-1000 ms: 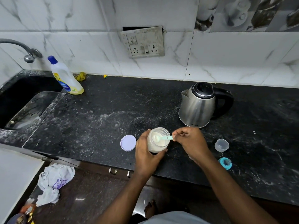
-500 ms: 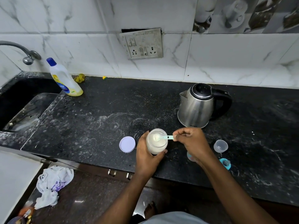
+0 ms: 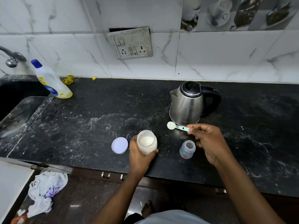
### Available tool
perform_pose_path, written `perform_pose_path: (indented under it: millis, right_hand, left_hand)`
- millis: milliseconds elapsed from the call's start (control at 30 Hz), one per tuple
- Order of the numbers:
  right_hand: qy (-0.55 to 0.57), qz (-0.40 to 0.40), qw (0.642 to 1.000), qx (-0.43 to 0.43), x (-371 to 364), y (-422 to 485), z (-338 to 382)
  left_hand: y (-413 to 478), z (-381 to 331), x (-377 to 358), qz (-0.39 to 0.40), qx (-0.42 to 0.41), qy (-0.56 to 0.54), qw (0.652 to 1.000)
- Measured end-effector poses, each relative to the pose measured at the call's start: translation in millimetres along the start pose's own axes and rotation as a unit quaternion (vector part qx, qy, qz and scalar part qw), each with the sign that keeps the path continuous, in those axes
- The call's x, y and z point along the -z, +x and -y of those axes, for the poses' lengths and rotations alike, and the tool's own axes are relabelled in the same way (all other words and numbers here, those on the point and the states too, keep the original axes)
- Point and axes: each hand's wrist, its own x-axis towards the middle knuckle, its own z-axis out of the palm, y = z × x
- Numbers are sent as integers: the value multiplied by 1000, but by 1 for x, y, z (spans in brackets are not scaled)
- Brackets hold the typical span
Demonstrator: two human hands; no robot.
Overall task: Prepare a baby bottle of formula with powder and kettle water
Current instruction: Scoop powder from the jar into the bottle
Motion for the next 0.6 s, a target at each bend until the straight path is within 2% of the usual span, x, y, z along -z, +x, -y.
perform_pose_path:
  millis: [133, 233, 300, 367, 400, 433, 467, 533, 600]
  right_hand:
    - [-9, -41, 999, -16, 26, 1, -8]
    - [-4, -61, 997, -40, 46, -2, -15]
    - [-8, -71, 996, -55, 58, -6, -20]
    - [-8, -81, 995, -64, 66, -11, -26]
    - [-3, -83, 994, -65, 68, -14, -28]
    - [2, -85, 994, -66, 70, -16, -30]
    - [6, -86, 994, -65, 71, -18, -32]
    - [7, -90, 994, -61, 73, -22, -34]
    - [12, -90, 994, -55, 74, -24, -36]
  left_hand:
    - [-3, -1, 4, -2, -9, -4, 1000]
    - [-13, -15, 5, -10, -16, 33, 999]
    - [-25, -32, 5, -64, -95, 68, 991]
    - [-36, -47, -5, -94, -244, 84, 962]
    - [-40, -52, -15, -71, -301, 83, 947]
    - [-44, -58, -28, -26, -324, 80, 942]
    - [-47, -62, -41, 28, -310, 81, 947]
    - [-52, -70, -67, 119, -214, 93, 965]
    - [-52, -72, -86, 168, -114, 92, 975]
